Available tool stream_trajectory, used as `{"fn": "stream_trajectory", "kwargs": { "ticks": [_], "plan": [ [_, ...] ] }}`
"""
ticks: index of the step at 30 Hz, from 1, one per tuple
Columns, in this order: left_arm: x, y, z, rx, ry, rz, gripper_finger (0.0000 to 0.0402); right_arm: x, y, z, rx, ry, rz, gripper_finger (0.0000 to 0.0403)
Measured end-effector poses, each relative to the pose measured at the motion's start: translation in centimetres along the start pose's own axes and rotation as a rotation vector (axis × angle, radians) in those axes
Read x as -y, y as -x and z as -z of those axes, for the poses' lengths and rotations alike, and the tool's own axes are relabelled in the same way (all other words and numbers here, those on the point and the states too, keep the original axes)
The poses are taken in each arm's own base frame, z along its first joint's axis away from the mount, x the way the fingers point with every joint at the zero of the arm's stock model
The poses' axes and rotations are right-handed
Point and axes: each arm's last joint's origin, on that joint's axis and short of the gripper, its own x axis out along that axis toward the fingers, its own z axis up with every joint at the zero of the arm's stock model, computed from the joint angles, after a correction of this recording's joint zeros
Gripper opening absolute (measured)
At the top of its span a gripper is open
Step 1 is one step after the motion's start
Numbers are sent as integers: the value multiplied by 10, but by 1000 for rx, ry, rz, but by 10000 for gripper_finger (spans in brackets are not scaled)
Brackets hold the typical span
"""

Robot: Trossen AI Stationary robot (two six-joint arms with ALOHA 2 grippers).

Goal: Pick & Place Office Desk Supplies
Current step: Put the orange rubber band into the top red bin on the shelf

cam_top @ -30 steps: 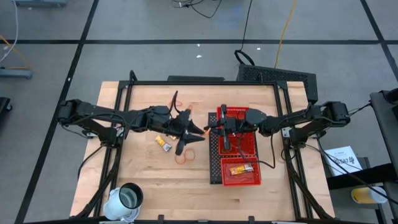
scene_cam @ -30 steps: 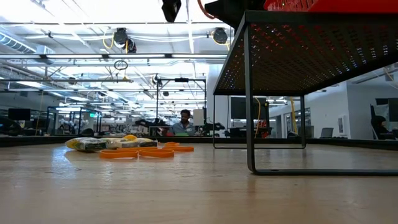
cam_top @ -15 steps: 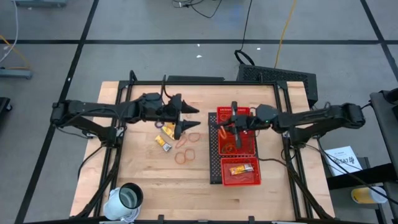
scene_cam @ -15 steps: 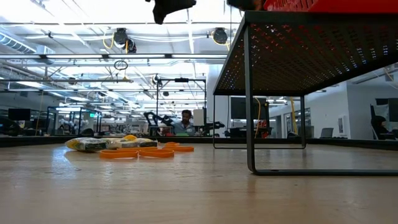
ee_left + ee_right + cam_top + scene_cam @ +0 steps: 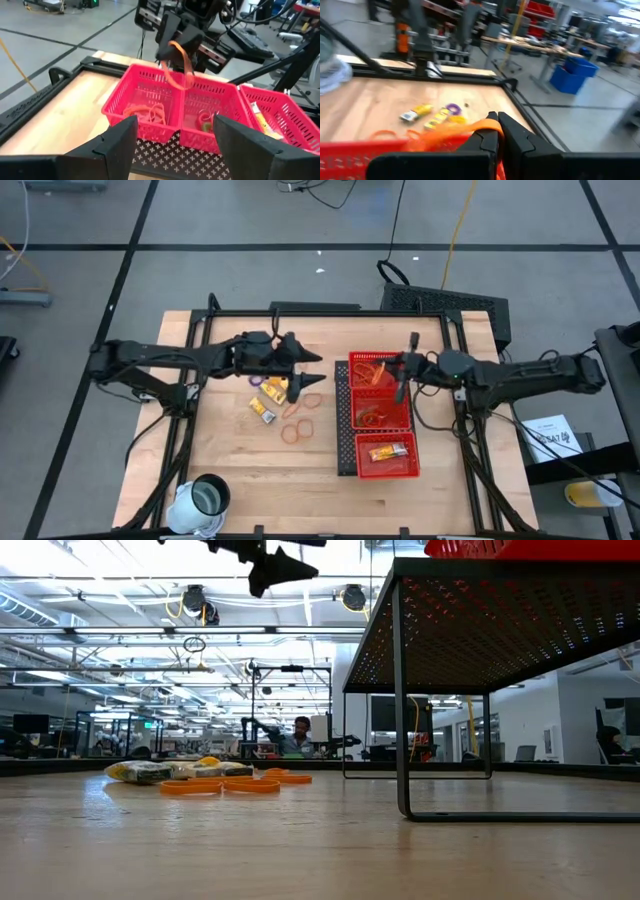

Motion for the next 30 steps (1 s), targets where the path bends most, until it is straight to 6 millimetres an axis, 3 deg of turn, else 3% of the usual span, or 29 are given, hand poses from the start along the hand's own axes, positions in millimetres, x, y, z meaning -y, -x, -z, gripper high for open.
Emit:
{"fn": "stream_trajectory", "kwargs": {
  "ticks": [14,30],
  "plan": [
    [-1,-8,5,-11,19,-2,269,0,6,18,20,-23,25,11],
    [-1,-8,5,-13,25,-3,269,-1,6,23,-20,-134,18,254]
  ]
}}
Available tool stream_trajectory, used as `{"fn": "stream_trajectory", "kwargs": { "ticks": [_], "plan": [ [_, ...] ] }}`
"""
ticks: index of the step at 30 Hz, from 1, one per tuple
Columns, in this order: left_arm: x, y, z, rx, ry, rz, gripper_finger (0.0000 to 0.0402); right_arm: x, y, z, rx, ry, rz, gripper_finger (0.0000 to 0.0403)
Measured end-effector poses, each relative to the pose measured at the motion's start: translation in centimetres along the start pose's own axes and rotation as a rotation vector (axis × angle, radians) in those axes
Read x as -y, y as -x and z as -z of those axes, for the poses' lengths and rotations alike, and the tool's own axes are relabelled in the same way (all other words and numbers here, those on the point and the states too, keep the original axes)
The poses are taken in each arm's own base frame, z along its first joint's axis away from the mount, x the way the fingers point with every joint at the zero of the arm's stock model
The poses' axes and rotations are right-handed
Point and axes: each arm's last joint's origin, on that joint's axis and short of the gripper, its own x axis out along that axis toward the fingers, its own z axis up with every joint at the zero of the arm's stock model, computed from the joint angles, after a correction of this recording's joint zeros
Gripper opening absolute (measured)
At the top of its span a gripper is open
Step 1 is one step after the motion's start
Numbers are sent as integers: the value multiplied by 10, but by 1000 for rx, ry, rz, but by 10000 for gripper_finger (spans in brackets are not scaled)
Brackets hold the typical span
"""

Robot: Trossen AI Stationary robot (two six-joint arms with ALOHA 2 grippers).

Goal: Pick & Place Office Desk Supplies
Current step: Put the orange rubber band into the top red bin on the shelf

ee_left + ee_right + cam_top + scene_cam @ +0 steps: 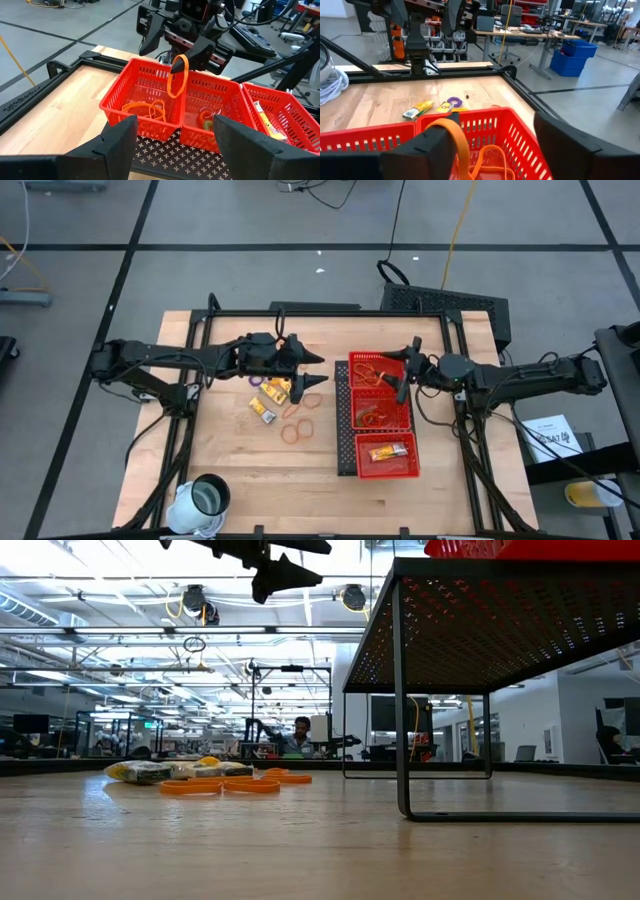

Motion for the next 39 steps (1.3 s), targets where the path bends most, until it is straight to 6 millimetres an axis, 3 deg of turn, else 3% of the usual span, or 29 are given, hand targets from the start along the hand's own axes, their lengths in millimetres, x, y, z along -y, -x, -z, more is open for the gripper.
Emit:
{"fn": "stream_trajectory", "kwargs": {
  "ticks": [9,15,22,33,39],
  "plan": [
    [0,0,0,0,0,0,269,0,1,-6,-48,-1,-1,285],
    [0,0,0,-1,0,-1,269,5,3,-24,-183,-8,17,277],
    [0,0,0,-1,3,-1,269,13,2,-24,-379,-31,76,274],
    [0,0,0,-1,-1,-1,269,15,5,-28,-376,-53,71,270],
    [-1,0,0,6,-6,-38,269,19,2,-47,-436,-129,80,270]
  ]
}}
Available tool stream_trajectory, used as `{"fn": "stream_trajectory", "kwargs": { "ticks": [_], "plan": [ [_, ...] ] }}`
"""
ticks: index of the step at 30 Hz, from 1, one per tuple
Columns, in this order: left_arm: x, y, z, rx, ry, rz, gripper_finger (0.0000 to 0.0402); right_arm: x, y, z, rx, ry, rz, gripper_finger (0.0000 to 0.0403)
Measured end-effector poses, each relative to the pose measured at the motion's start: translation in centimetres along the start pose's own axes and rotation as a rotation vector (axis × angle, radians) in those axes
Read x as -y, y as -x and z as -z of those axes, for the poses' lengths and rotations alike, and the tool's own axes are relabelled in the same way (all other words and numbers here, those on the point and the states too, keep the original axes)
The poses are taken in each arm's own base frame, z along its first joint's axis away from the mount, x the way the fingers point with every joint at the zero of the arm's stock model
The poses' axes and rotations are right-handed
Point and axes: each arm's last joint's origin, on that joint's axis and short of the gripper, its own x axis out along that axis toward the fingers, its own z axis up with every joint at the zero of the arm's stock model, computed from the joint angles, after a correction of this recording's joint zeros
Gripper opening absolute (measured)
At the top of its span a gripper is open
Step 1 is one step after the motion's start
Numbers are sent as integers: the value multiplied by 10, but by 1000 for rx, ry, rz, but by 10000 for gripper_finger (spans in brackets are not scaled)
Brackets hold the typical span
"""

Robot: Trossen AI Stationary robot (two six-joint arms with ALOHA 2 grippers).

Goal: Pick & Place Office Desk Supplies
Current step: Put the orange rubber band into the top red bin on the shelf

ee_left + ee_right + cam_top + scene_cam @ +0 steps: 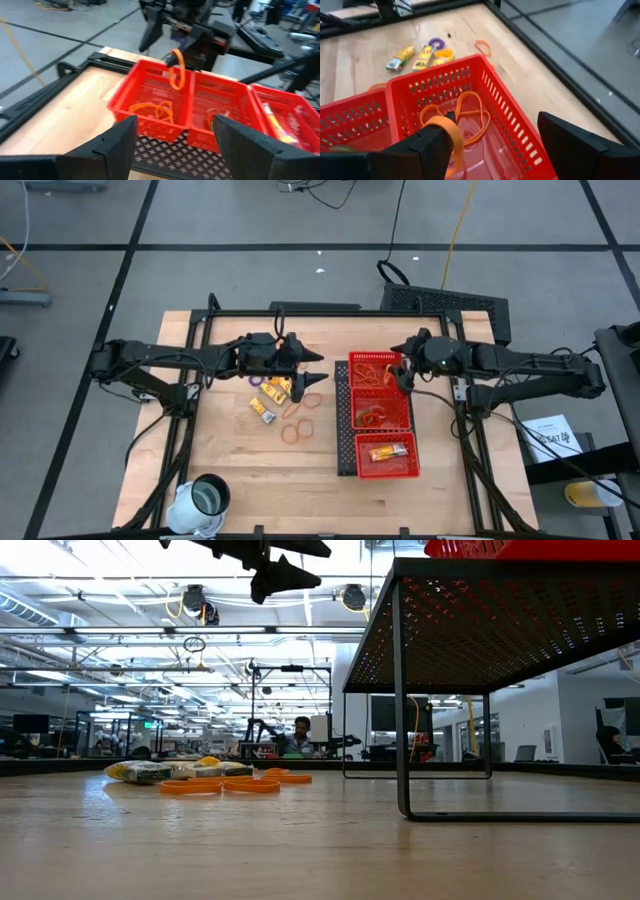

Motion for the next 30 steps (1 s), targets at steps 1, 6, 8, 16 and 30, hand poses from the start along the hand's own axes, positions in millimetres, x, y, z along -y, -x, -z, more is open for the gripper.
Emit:
{"fn": "stream_trajectory", "kwargs": {
  "ticks": [1,6,8,16,30],
  "plan": [
    [0,0,0,3,0,-15,269,0,-1,-3,-12,-3,6,269],
    [-2,0,0,10,0,-55,269,0,-14,-8,-106,22,42,269],
    [-2,0,0,11,0,-56,269,0,-18,-7,-150,32,55,269],
    [-2,0,0,9,1,-56,269,-3,-20,-15,-119,-1,-11,269],
    [-6,1,13,-113,22,-154,269,-2,-19,-19,-77,40,20,265]
  ]
}}
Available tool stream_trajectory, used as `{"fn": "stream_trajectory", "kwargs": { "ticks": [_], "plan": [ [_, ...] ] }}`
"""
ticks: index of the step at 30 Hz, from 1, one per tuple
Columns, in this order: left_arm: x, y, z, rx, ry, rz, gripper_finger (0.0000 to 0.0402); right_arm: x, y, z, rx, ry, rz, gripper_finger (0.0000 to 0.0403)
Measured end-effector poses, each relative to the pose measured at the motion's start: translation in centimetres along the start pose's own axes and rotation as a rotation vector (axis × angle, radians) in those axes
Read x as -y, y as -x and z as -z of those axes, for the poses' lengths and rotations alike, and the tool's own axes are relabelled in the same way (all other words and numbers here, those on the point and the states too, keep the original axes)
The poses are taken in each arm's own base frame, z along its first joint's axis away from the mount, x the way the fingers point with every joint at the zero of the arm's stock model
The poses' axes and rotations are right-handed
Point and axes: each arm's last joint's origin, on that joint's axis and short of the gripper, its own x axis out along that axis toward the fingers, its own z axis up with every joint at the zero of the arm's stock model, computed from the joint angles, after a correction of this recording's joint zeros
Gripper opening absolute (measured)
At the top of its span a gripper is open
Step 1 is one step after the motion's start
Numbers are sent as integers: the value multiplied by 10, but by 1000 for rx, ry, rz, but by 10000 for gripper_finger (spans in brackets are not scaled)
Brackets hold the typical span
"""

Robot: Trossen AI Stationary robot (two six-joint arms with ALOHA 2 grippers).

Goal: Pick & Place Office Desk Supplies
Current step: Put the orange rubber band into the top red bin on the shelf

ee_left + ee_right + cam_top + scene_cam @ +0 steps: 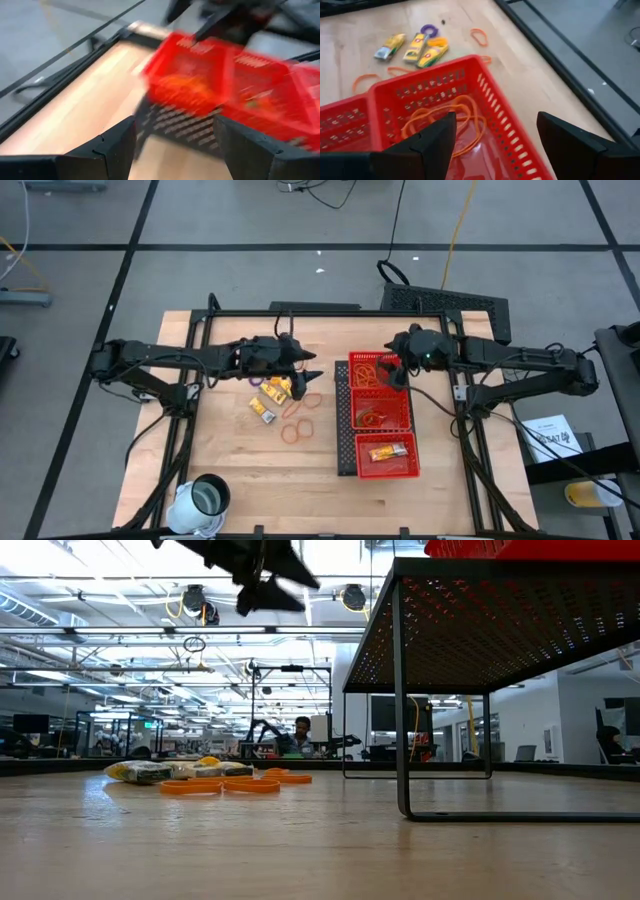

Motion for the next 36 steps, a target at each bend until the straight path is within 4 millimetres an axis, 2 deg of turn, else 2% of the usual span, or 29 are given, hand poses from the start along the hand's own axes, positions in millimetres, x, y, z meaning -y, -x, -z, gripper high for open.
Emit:
{"fn": "stream_trajectory", "kwargs": {
  "ticks": [7,15,26,32,36],
  "plan": [
    [-21,0,18,-133,83,-334,269,-1,0,-3,36,4,-6,265],
    [-54,-22,48,-342,221,-519,269,-1,0,-6,59,2,-11,265],
    [-117,-70,101,-581,386,-658,269,-1,0,-5,58,2,-11,265],
    [-154,-74,115,-636,475,-714,269,-1,0,-5,58,2,-12,265],
    [-166,-76,121,-658,497,-696,269,-1,0,-5,58,2,-12,265]
  ]
}}
